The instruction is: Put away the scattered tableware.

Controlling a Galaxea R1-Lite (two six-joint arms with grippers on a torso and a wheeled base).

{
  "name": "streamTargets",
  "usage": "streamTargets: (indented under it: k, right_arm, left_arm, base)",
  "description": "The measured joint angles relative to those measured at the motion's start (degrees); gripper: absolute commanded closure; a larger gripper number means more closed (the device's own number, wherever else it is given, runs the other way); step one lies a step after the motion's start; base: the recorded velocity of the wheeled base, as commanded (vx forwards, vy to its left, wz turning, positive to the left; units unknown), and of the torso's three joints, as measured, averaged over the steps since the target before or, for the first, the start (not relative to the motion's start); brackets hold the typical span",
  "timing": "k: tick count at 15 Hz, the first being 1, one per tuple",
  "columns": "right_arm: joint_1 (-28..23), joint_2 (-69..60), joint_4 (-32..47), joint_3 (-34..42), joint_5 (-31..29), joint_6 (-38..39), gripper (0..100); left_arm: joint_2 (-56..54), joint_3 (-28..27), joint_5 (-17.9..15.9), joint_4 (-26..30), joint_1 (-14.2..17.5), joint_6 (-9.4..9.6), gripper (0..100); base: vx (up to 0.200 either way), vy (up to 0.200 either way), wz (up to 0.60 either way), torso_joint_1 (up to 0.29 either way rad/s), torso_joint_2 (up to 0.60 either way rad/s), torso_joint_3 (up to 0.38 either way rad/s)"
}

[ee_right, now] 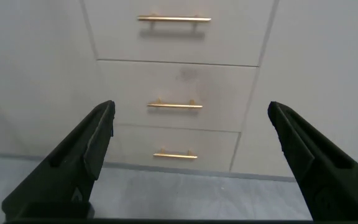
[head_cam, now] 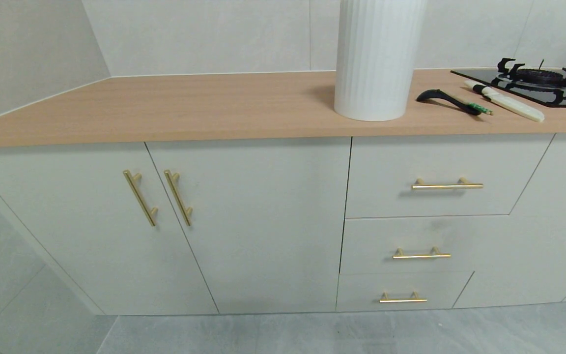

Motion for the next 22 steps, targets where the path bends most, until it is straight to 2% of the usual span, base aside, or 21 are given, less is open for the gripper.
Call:
streamTargets:
  k: [6,8,13,17,22]
  right_arm:
    - [5.77,29.71,-0.71,-7.31,4.35,-0.57,0]
    - [7.41,40.55,-3.25,-9.87,4.74,-0.82,0]
    - [9.07,67.41,-17.98,-15.38,4.39,-1.63,0]
    - [9.40,86.41,-26.70,-20.60,0.33,-1.91,0]
    - [8.52,101.29,-43.56,-20.08,-2.35,-1.66,0]
  left_arm:
    - [0.00,0.00,0.01,0.02,0.04,0.00,0]
    - [0.00,-0.02,0.00,-0.02,0.04,0.00,0]
    - [0.00,0.00,0.00,-0.04,0.04,0.00,0]
    - [0.00,0.00,0.01,-0.04,0.01,-0.01,0]
    - [0.00,0.00,0.00,-0.02,0.01,-0.01,0]
  base:
    - [0.000,0.000,0.00,0.000,0.00,0.000]
    - [0.000,0.000,0.00,0.000,0.00,0.000]
    - [0.000,0.000,0.00,0.000,0.00,0.000]
    - [0.000,0.000,0.00,0.000,0.00,0.000]
    - [0.000,0.000,0.00,0.000,0.00,0.000]
